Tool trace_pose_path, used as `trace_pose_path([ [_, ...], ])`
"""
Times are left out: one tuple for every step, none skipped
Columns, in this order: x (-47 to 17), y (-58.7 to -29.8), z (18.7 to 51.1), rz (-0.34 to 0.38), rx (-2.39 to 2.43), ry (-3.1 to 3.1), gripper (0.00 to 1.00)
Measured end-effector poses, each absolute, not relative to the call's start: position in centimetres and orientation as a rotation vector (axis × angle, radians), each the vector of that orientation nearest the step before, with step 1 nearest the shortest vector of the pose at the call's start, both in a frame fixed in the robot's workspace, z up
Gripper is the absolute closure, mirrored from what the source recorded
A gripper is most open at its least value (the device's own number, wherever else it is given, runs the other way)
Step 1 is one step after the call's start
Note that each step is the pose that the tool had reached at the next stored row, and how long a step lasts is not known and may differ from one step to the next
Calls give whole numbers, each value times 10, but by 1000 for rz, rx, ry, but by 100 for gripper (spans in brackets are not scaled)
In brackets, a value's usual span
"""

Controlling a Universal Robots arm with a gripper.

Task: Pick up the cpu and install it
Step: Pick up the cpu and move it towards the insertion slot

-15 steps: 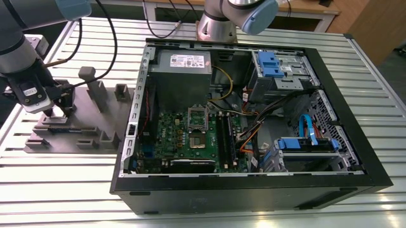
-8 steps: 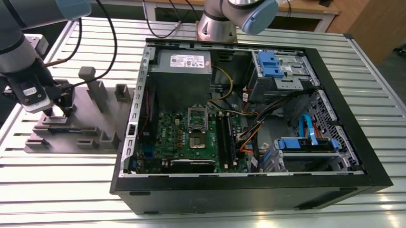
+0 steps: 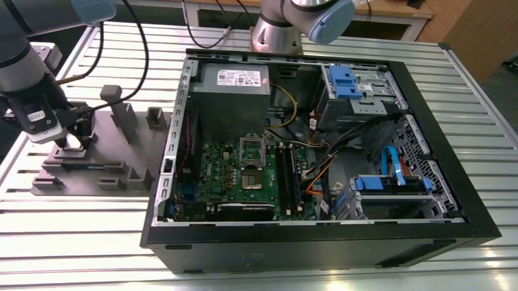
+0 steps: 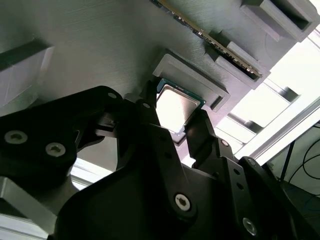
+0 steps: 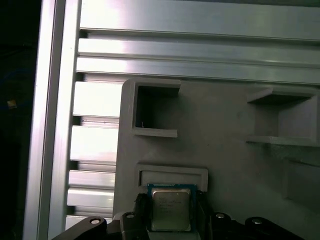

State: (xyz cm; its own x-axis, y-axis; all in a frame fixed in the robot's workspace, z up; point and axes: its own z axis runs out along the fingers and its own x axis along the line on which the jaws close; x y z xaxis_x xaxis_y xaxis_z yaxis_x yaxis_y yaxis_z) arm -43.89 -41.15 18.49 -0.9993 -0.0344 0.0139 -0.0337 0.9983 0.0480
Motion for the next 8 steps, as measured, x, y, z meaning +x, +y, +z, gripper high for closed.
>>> trace_pose_path([
  [-439,-411,185,-75,47,-3126,53],
  [-439,-411,185,-75,42,-3126,53],
  [-439,-411,185,-75,41,-3126,53],
  [-439,-411,185,-75,40,-3126,53],
  [-439,-411,185,-75,39,-3126,53],
  [-439,-411,185,-75,39,-3126,53],
  [-439,-411,185,-75,39,-3126,53],
  [-439,-411,185,-75,39,-3126,53],
])
